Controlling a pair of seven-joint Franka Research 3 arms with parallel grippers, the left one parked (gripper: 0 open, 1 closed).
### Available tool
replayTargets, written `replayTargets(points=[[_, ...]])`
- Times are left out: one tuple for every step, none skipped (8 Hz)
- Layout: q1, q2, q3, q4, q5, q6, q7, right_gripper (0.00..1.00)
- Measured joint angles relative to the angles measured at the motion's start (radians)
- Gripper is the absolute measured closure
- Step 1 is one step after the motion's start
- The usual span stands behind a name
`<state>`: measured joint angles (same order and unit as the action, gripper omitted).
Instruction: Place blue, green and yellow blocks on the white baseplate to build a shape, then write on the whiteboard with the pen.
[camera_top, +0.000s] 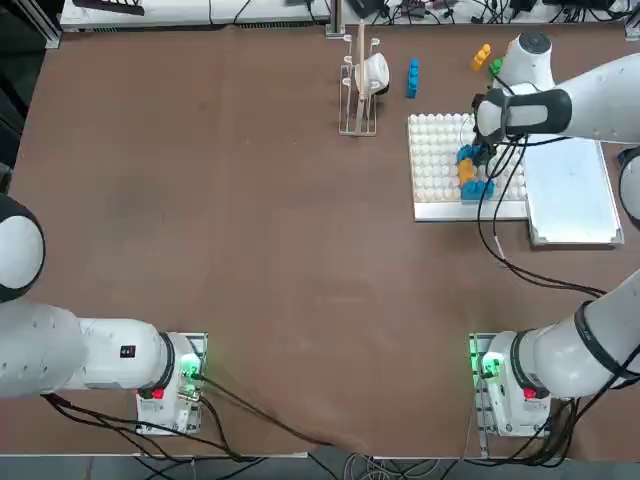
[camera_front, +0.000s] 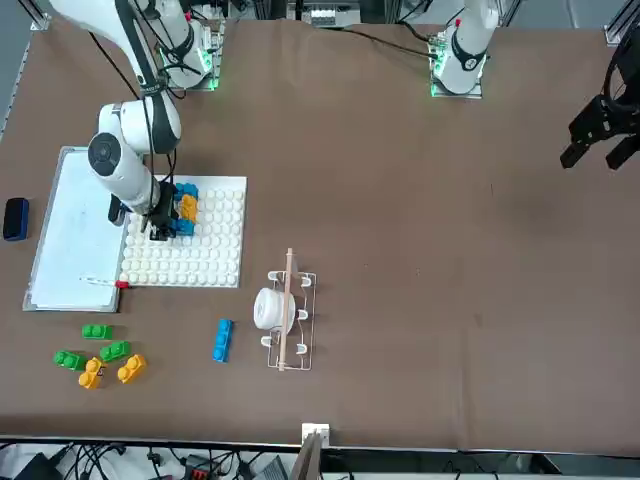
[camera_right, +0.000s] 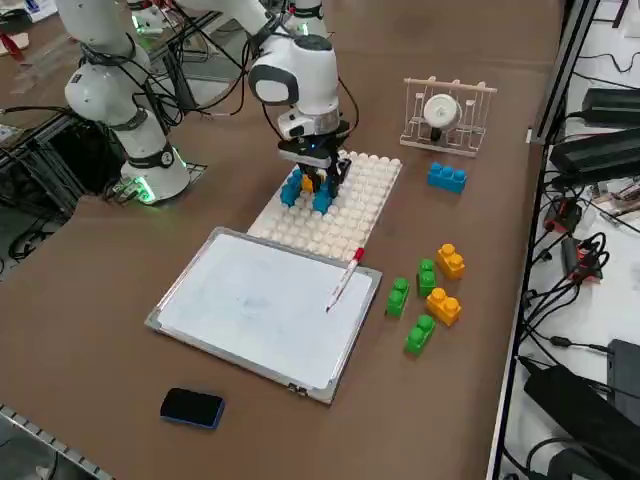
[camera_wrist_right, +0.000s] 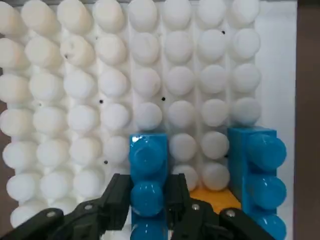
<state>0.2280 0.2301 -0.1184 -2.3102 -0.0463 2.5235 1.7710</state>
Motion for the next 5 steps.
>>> replayTargets(points=[[0.000,0.000,0.000,-0.001,0.000,0.003,0.000,0.62],[0.001,0.000,0.000,-0.003,0.000,0.006,0.000,0.62],[0.001,0.000,0.001,-0.009,-0.001,0.016,0.000,0.62],[0.002,0.000,0.001,-0.017,-0.001,0.030,0.000,0.62],[0.002,-0.004,0.001,-0.026,-0.001,0.043,0.000,0.62]])
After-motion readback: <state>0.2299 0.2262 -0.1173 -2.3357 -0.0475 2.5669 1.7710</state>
